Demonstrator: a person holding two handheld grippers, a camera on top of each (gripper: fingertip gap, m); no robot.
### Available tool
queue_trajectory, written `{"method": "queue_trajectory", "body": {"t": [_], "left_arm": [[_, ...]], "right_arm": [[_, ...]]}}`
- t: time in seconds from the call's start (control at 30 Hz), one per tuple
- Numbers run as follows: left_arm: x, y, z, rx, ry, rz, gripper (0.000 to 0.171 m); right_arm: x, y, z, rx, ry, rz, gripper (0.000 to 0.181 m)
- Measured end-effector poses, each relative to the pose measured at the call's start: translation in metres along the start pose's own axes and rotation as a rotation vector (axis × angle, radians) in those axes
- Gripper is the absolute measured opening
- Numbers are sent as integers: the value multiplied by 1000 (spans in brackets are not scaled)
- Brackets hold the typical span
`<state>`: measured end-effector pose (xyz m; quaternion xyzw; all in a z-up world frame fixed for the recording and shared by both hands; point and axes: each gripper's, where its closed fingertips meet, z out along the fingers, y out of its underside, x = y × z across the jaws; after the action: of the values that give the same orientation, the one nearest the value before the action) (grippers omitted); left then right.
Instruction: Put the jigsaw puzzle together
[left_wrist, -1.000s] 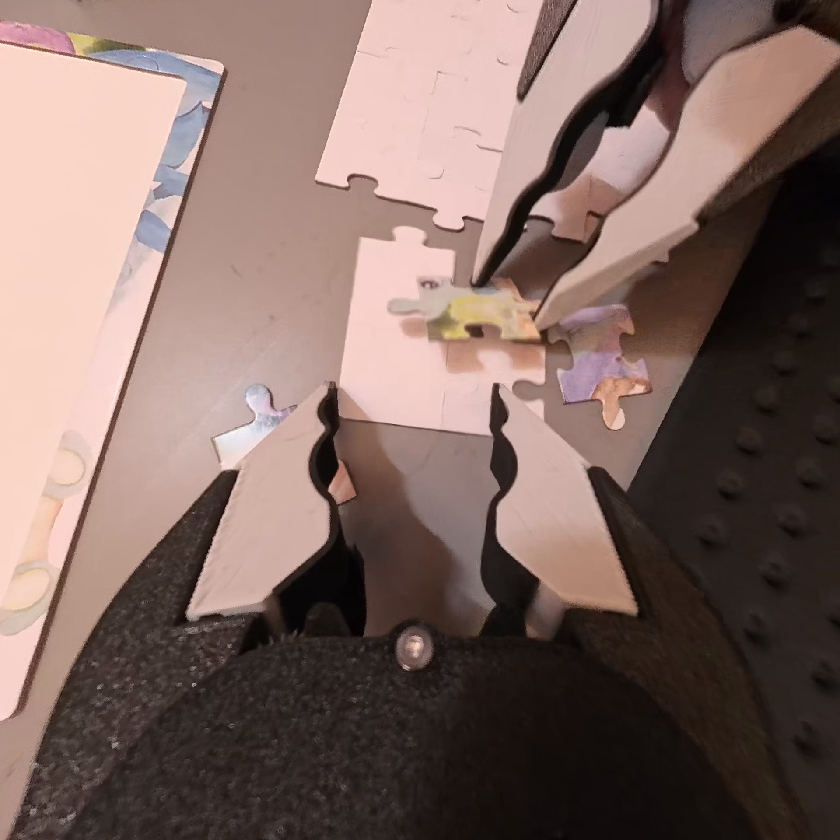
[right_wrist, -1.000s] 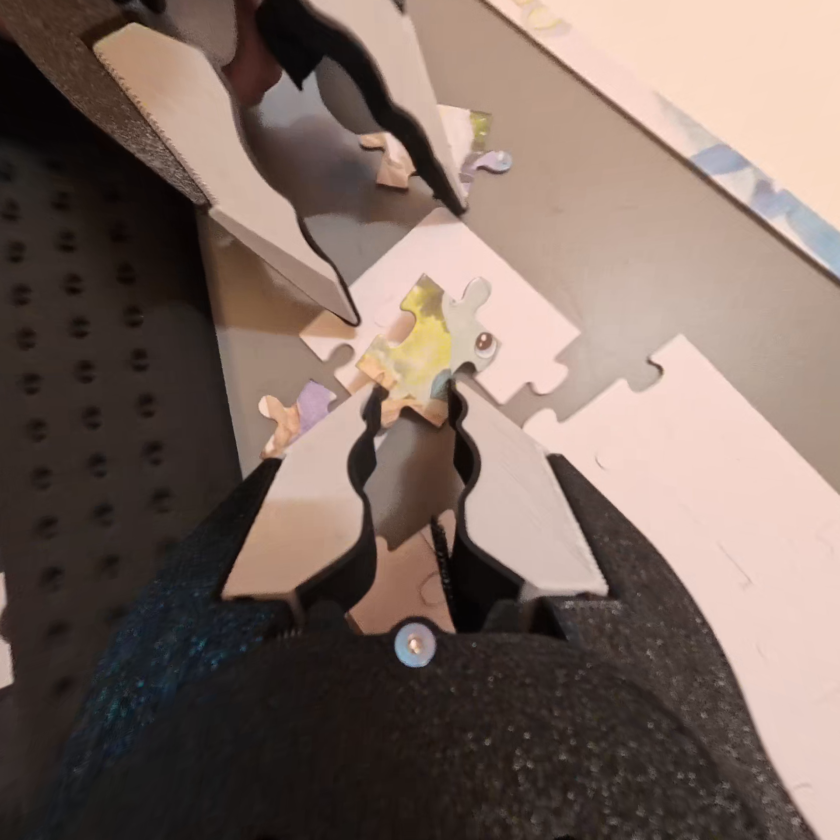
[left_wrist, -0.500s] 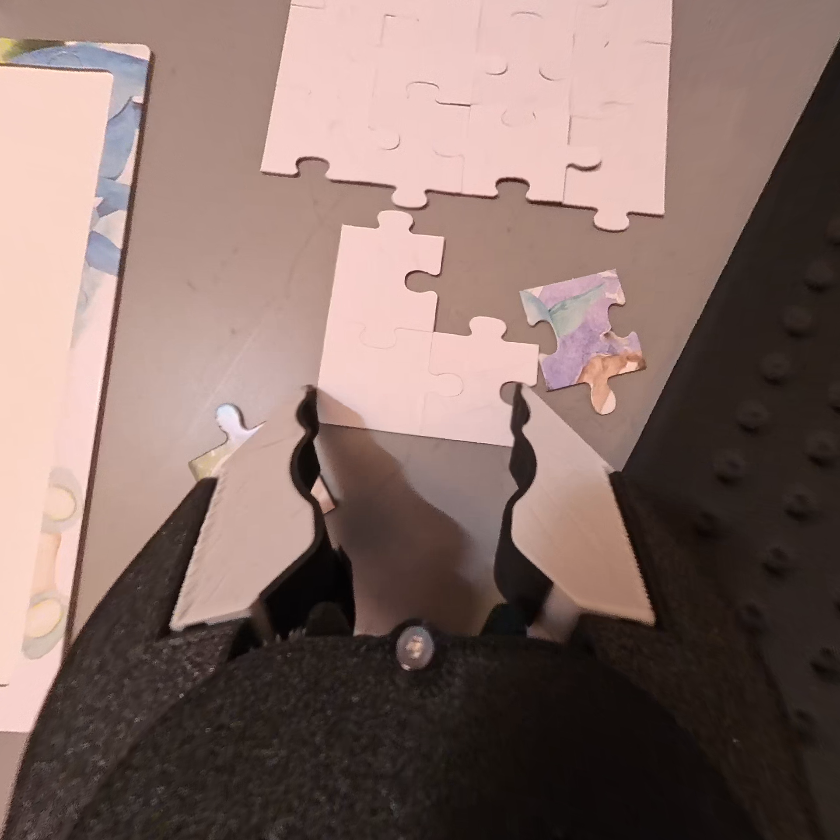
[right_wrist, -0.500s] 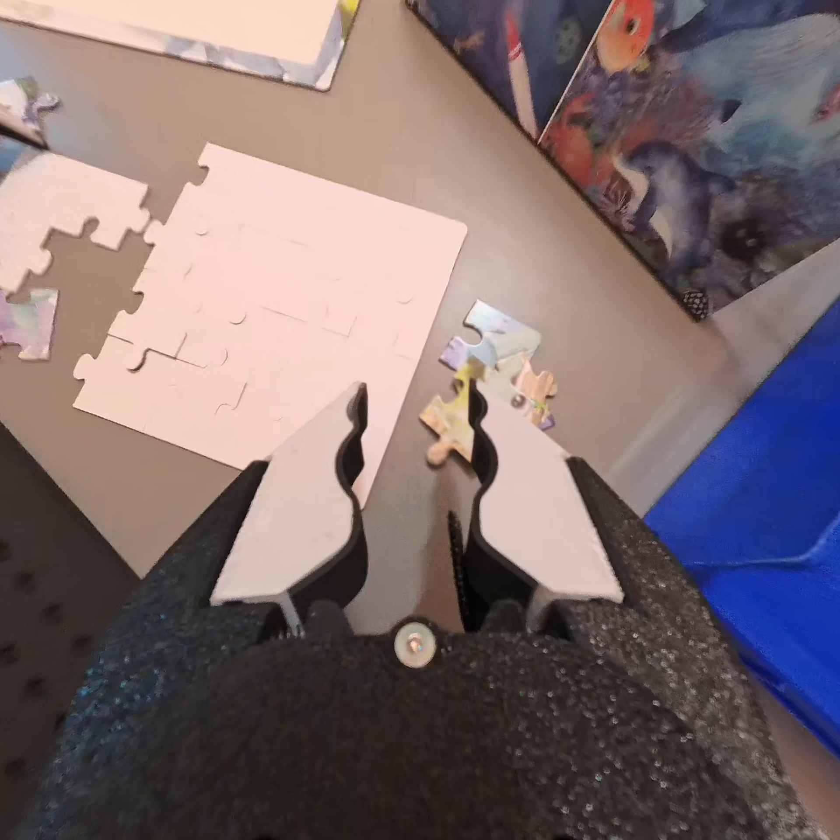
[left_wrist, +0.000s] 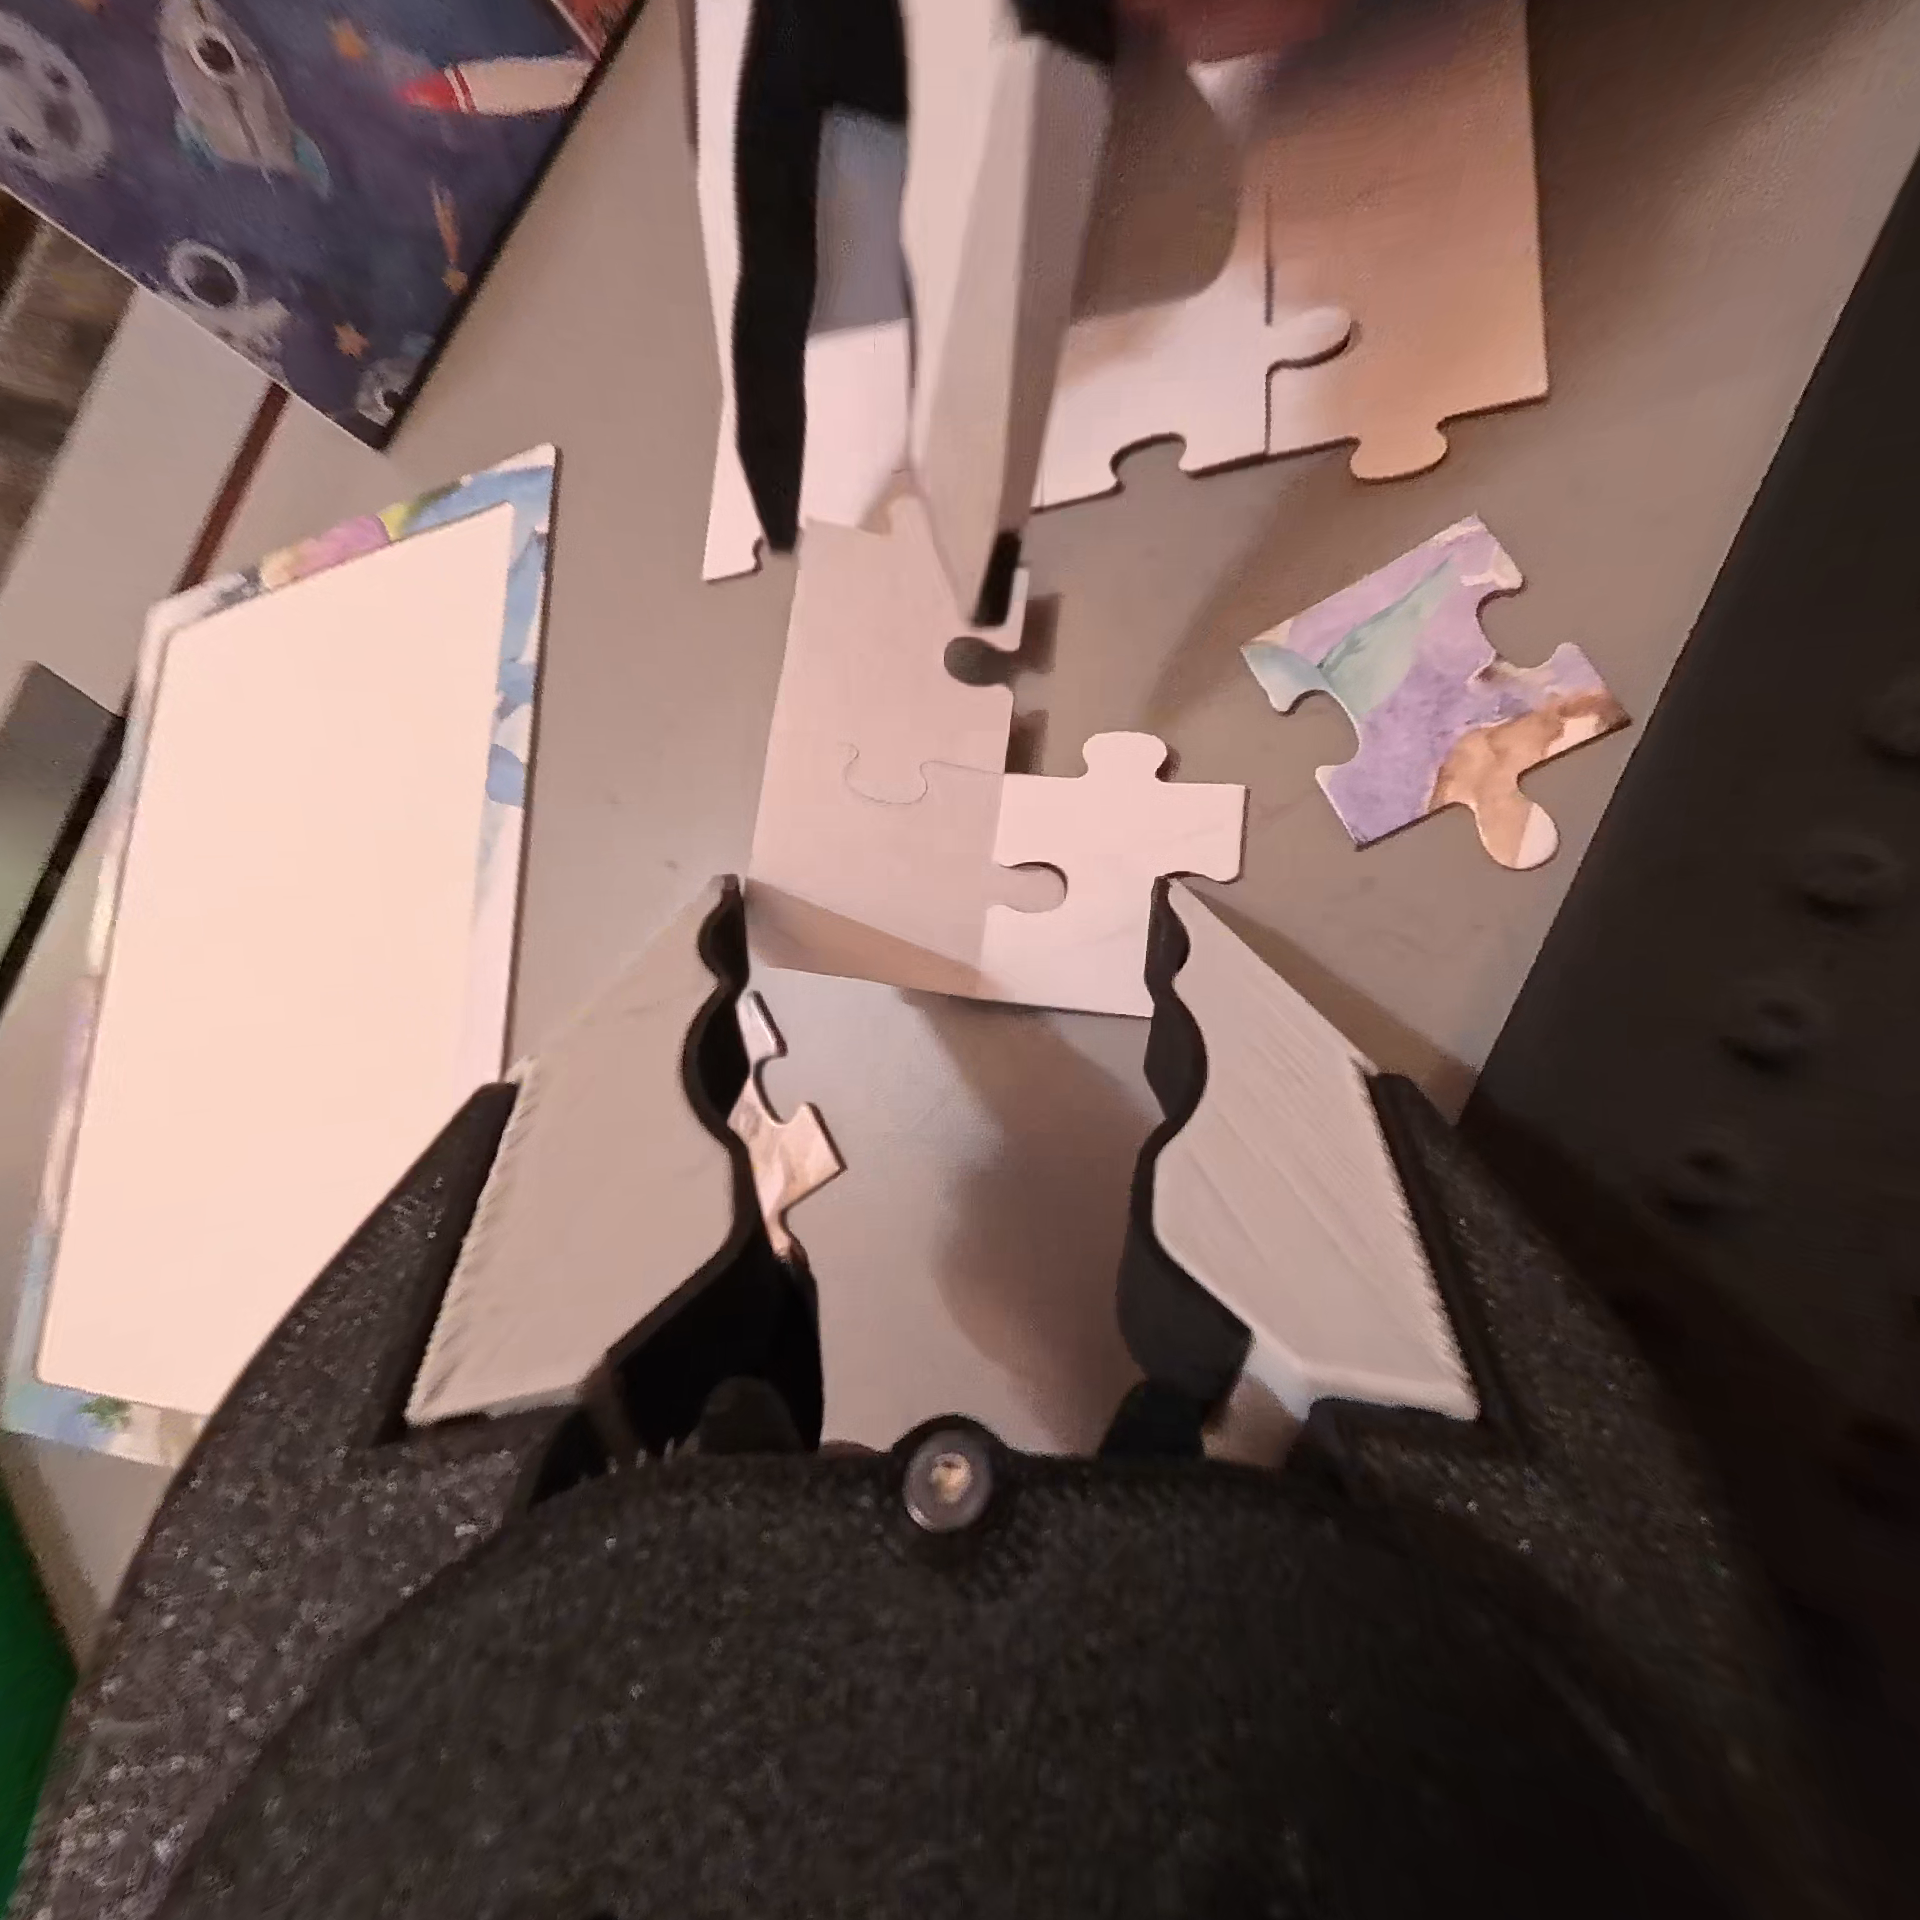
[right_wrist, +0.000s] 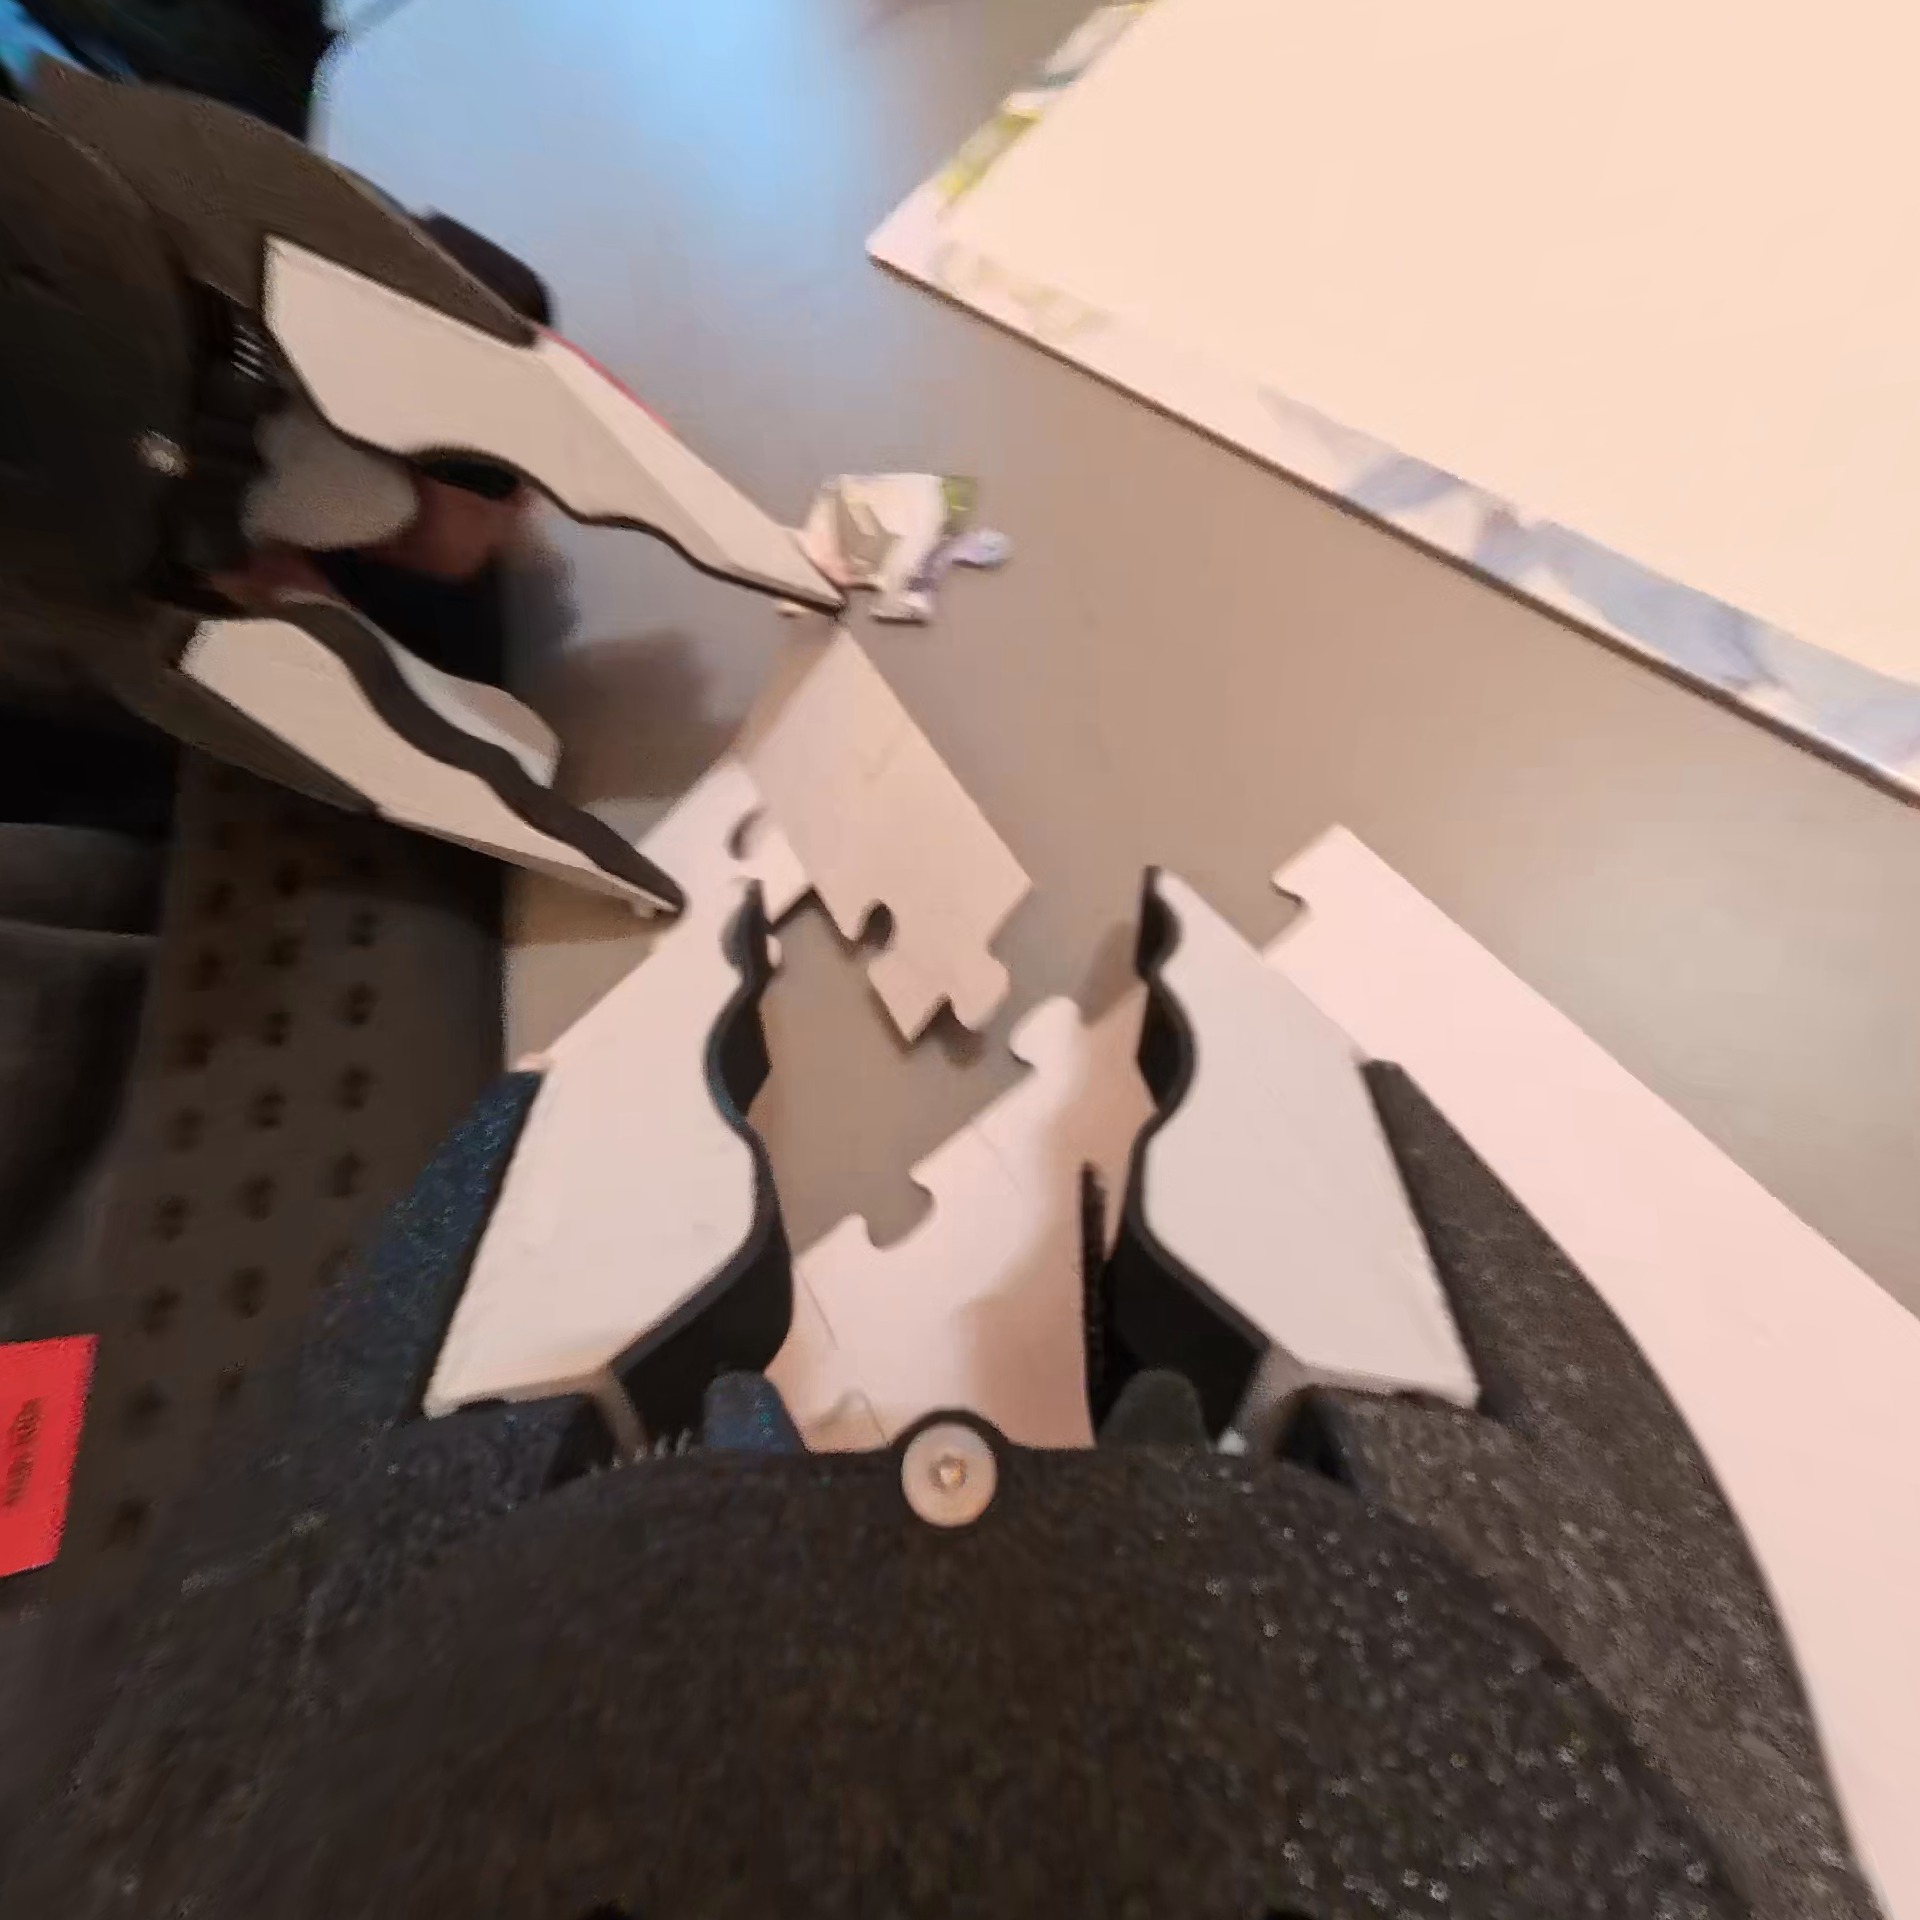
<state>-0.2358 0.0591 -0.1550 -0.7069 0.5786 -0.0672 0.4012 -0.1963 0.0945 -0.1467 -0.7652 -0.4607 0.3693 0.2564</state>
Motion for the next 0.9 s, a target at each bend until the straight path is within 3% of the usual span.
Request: {"method": "queue_trajectory", "body": {"t": [0.1, 0.13, 0.17, 0.3, 0.4, 0.5, 0.63, 0.77, 0.83, 0.9], "left_arm": [[2, 0, 0, 8, 4, 4, 75], [6, 0, -1, 13, 30, -1, 67], [3, 0, -1, 21, 13, -17, 65], [-16, 0, -4, 62, 8, -164, 66], [-23, -11, -6, 157, 120, -333, 72], [-16, -2, 1, 99, 249, -361, 77], [0, 13, -1, 1, 263, -217, 71], [15, 15, -3, 16, 263, -201, 47], [15, 16, -3, 11, 263, -210, 47], [12, 16, -2, 4, 257, -234, 46]], "right_arm": [[-8, 0, 14, -55, -106, 62, 49], [-7, -5, 12, -24, -106, 56, 20], [-12, -13, 7, 35, -149, 50, 4], [-22, -9, -5, 37, -146, -27, 1], [-42, -14, -12, 70, -152, -133, 1], [-54, -22, -20, 100, -150, -171, 1], [-17, -14, -50, 69, 60, -126, 2], [47, 13, -131, 140, 397, 28, 1], [75, 33, -175, 200, 538, 142, 1], [87, 57, -198, 221, 575, 237, 1]]}}
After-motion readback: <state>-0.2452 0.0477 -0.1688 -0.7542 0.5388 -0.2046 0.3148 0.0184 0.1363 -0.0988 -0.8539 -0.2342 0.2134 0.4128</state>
